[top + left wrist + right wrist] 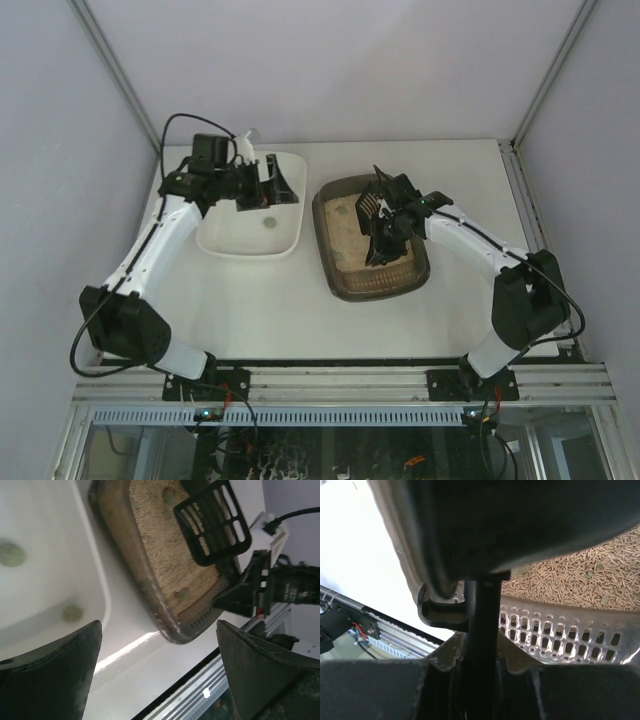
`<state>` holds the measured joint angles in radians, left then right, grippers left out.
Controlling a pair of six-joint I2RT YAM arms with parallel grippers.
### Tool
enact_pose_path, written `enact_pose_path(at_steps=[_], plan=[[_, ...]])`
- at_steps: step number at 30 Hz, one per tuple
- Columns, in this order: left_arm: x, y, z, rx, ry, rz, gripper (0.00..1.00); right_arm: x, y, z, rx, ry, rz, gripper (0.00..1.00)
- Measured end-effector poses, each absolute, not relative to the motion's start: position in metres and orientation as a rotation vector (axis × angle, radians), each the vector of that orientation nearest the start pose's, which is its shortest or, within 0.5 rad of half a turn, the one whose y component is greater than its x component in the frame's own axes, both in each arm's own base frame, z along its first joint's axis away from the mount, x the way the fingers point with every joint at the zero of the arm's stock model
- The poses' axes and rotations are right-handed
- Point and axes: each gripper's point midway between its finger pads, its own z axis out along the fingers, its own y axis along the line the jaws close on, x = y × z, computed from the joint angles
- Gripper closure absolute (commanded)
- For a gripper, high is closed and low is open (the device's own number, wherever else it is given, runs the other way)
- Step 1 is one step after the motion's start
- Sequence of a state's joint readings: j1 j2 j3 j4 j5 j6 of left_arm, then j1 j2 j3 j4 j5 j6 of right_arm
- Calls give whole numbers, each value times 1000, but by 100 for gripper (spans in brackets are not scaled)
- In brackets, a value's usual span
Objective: Clean the litter box
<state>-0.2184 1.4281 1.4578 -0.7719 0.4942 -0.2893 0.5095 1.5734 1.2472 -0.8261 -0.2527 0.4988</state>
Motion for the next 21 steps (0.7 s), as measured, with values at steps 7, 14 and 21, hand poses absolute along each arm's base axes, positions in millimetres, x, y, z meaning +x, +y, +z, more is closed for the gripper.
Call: enact_pose_path(at_steps=[7, 14, 21], plan=[[353, -231, 226, -41, 2446, -883, 0, 273, 208, 99, 61, 2950, 671, 100], [380, -248, 204, -307, 2461, -930, 0, 305, 222, 92, 91, 2972, 742, 100], [398, -261, 142, -510, 2577, -946, 0, 331, 241, 78, 92, 3004, 798, 100]])
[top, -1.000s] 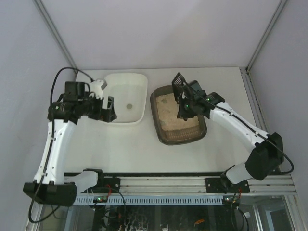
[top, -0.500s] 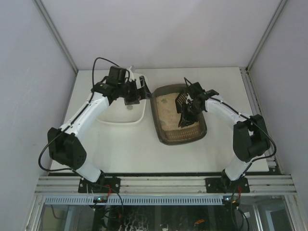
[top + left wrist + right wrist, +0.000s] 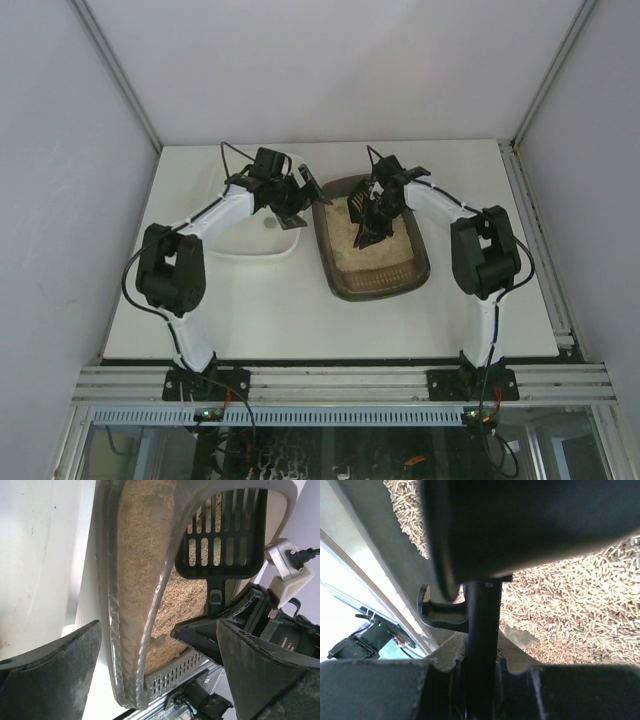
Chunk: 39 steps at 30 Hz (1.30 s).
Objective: Clean the litter box
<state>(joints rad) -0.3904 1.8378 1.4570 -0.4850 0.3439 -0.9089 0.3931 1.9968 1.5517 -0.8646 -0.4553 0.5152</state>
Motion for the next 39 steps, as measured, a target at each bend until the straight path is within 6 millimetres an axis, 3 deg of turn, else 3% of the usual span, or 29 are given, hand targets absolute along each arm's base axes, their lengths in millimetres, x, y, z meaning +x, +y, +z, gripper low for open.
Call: enact_pose_path(at_steps=[3, 12, 21, 39], plan=[[403, -265, 139, -554, 2570, -969, 0, 335, 243, 78, 93, 3013, 806, 100], [423, -281, 159, -611, 2456, -1110, 0, 331, 249, 77, 71, 3032, 793, 100], [431, -288, 152, -646, 2444, -1154, 0, 323, 260, 69, -21, 3044, 705, 100], [435, -283, 144, -677, 2436, -1198, 0, 319, 267, 62, -131, 3053, 615, 100]])
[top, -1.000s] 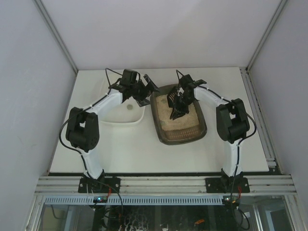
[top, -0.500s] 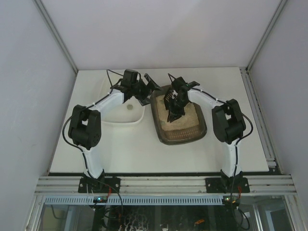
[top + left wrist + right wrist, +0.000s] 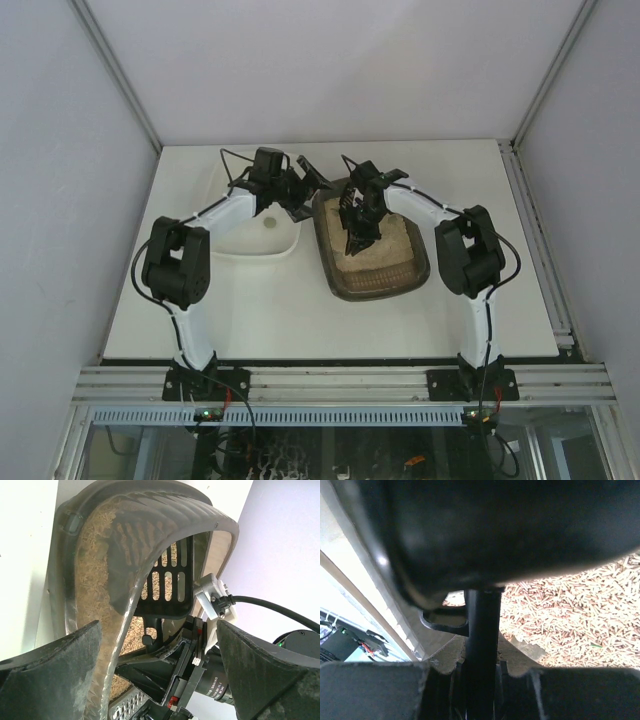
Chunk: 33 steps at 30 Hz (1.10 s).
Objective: Clean the litter box
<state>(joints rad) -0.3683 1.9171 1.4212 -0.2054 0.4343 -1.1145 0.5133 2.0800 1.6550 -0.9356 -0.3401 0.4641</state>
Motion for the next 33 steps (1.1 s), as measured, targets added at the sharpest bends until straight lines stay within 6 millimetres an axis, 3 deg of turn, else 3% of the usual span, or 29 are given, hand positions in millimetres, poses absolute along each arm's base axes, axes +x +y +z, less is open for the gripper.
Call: enact_pose_path(at_steps=[13, 17, 26, 33], plan=[[442, -274, 145, -697, 2420, -1207, 0, 313, 291, 65, -179, 3053, 922, 100], [444, -270, 143, -708, 2418, -1201, 0, 313, 296, 63, -149, 3022, 1091, 100], [445, -268, 139, -715, 2418, -1200, 0, 316, 297, 58, -30, 2846, 1538, 100], [442, -267, 131, -725, 2431, -1199, 0, 311, 294, 64, 50, 2795, 1658, 100]])
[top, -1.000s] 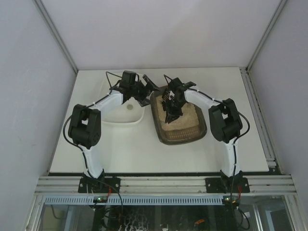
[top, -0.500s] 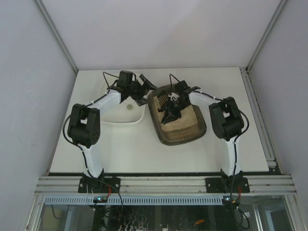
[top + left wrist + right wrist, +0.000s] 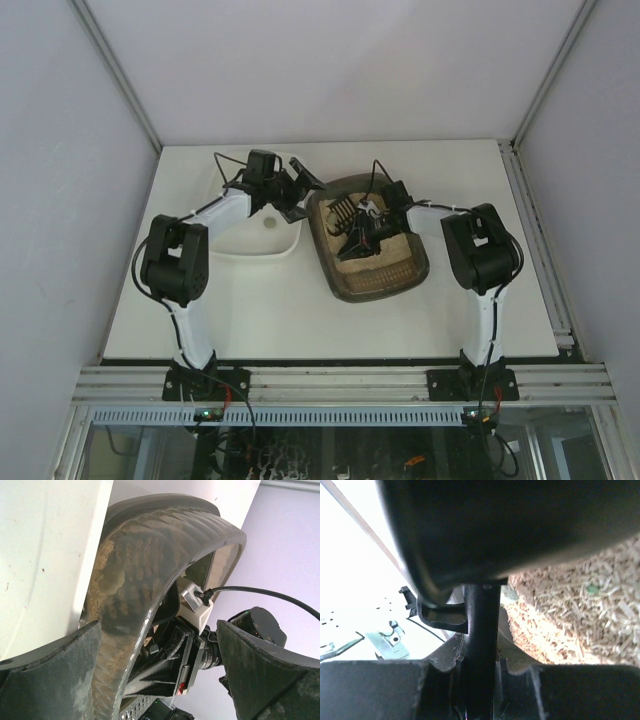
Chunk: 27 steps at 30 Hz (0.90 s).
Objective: Clean the litter box
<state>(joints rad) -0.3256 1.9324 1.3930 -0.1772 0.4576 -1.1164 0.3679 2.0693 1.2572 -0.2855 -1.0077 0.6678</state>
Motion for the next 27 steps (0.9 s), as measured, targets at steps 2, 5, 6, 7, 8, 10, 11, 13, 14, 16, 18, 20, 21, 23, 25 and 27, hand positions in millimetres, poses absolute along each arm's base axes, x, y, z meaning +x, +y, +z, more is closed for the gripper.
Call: enact_pose_path(at_steps=[2, 5, 6, 7, 8, 10, 11, 13, 14, 16, 18, 20, 21, 23, 25, 27], plan=[[443, -267, 131, -726, 2432, -1199, 0, 307, 293, 69, 62, 2805, 1652, 100], [444, -266, 128, -729, 2432, -1199, 0, 301, 289, 77, 79, 2827, 1621, 100], [444, -266, 128, -729, 2434, -1206, 0, 299, 288, 80, 81, 2831, 1607, 100], [445, -267, 128, -727, 2433, -1213, 0, 298, 287, 82, 79, 2833, 1596, 100], [447, -267, 128, -727, 2436, -1217, 0, 295, 286, 87, 78, 2835, 1582, 100], [451, -268, 128, -726, 2436, -1219, 0, 293, 283, 96, 63, 2826, 1561, 100], [454, -270, 128, -727, 2437, -1219, 0, 293, 282, 100, 53, 2819, 1553, 100], [459, -272, 127, -730, 2437, -1222, 0, 291, 280, 109, 37, 2808, 1535, 100], [463, -273, 127, -734, 2435, -1223, 0, 290, 279, 111, 30, 2806, 1528, 100], [471, -275, 128, -740, 2428, -1227, 0, 288, 277, 112, 26, 2813, 1513, 100], [481, -278, 129, -743, 2414, -1231, 0, 287, 274, 109, 29, 2824, 1491, 100], [489, -280, 130, -744, 2405, -1235, 0, 282, 270, 103, 37, 2842, 1472, 100], [492, -281, 130, -744, 2403, -1234, 0, 279, 268, 100, 46, 2852, 1463, 100], [501, -283, 132, -741, 2391, -1232, 0, 273, 260, 94, 76, 2869, 1443, 100], [511, -285, 138, -736, 2371, -1233, 0, 266, 253, 90, 100, 2875, 1436, 100], [520, -288, 145, -725, 2352, -1241, 0, 261, 245, 87, 125, 2853, 1442, 100]])
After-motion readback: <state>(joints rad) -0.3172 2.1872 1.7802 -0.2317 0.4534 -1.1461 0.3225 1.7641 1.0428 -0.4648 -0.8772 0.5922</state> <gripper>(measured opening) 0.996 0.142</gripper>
